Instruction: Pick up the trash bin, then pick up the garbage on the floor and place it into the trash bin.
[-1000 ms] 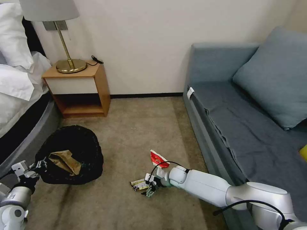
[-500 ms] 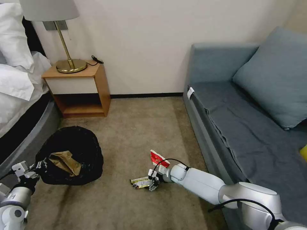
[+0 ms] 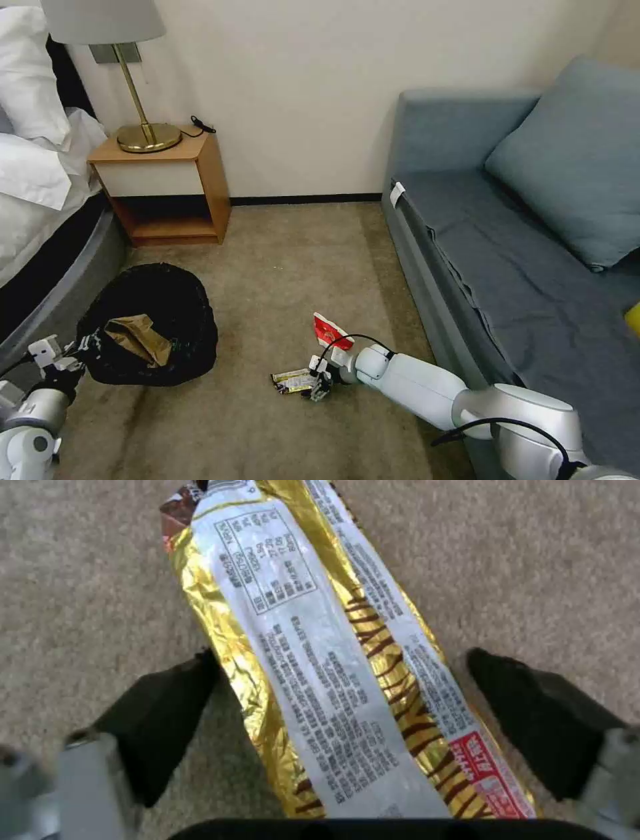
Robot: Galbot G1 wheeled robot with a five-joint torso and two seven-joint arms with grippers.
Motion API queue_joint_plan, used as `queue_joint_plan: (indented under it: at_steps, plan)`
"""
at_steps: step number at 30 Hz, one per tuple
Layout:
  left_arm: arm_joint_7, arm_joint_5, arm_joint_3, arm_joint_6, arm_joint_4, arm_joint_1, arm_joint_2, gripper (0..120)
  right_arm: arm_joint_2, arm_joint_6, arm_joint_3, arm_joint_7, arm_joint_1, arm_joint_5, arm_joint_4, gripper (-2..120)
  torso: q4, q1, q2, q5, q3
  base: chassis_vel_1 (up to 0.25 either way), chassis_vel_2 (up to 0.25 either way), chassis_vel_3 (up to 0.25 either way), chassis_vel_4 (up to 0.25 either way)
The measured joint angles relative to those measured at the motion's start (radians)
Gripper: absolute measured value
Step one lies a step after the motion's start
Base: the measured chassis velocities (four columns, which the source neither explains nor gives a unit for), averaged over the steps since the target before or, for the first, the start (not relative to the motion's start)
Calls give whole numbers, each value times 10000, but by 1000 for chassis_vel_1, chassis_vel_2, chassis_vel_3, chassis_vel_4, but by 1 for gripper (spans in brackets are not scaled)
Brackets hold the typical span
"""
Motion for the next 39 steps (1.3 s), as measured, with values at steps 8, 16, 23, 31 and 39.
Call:
queue_joint_plan:
  at_steps: [8,16,23,31,39]
  plan:
    - [16,16,-6,-25,17,-9,-38,4,7,31,107,-208,3,-19,-34,65,1,0,3,1,0,0,0,0,0]
    - [22,27,11,-35,40,-21,-67,4,-13,53,163,-188,-6,-41,-29,37,3,0,2,5,0,0,0,0,0]
    - [30,30,-4,-50,48,-12,-70,4,-9,140,259,-147,-5,-96,-182,10,1,0,2,0,0,0,0,0,0]
    - [29,51,15,-51,59,-27,-119,4,-12,163,431,-108,36,-122,-191,0,-1,0,-1,-1,0,0,0,0,0]
    - [-15,68,111,-52,99,-102,-130,4,-348,84,895,258,248,105,682,0,-1,0,-1,-1,1,0,0,0,0]
